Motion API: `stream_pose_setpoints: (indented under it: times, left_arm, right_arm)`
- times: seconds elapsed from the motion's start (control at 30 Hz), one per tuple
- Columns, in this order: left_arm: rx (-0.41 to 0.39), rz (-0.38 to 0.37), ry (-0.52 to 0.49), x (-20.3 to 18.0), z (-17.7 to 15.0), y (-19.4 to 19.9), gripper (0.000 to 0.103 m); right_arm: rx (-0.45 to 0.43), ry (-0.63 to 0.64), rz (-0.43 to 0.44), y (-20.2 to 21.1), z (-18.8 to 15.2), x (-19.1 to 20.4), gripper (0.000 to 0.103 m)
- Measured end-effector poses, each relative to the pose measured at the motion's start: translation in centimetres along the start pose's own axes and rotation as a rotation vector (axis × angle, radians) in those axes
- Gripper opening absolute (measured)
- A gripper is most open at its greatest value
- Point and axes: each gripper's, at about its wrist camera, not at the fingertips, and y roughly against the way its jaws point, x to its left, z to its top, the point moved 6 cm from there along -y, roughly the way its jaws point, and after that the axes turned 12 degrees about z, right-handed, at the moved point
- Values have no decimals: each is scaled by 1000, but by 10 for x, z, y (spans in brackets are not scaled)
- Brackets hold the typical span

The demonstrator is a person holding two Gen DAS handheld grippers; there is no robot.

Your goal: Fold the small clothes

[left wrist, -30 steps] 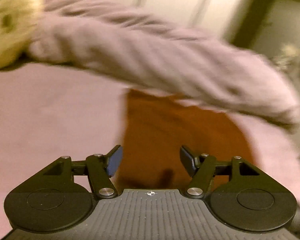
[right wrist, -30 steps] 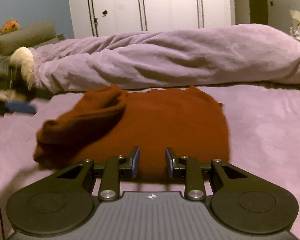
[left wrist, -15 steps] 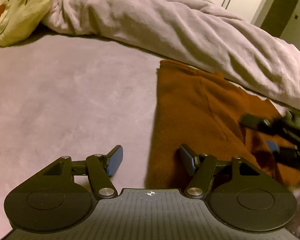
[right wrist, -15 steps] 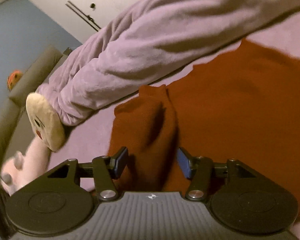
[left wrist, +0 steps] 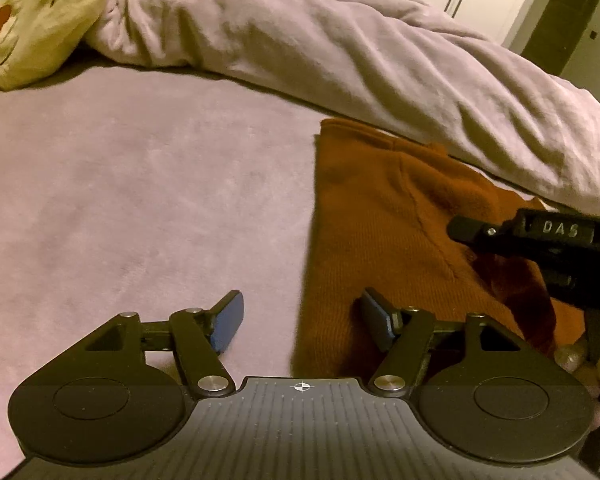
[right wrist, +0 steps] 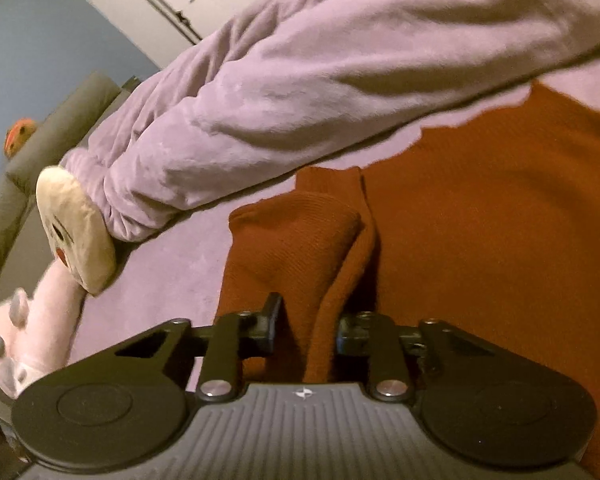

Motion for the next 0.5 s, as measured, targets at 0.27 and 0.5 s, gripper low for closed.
stream_pose_setpoints:
  times: [0.27, 0.5]
  left_arm:
    - [8, -120, 7, 16, -33, 30, 89]
    - [-19, -59, -116, -25, -45, 23, 81]
  right_arm:
    - [-90, 356, -102, 36, 9, 47, 10]
    - [-184, 424, -160, 75, 26, 47, 10]
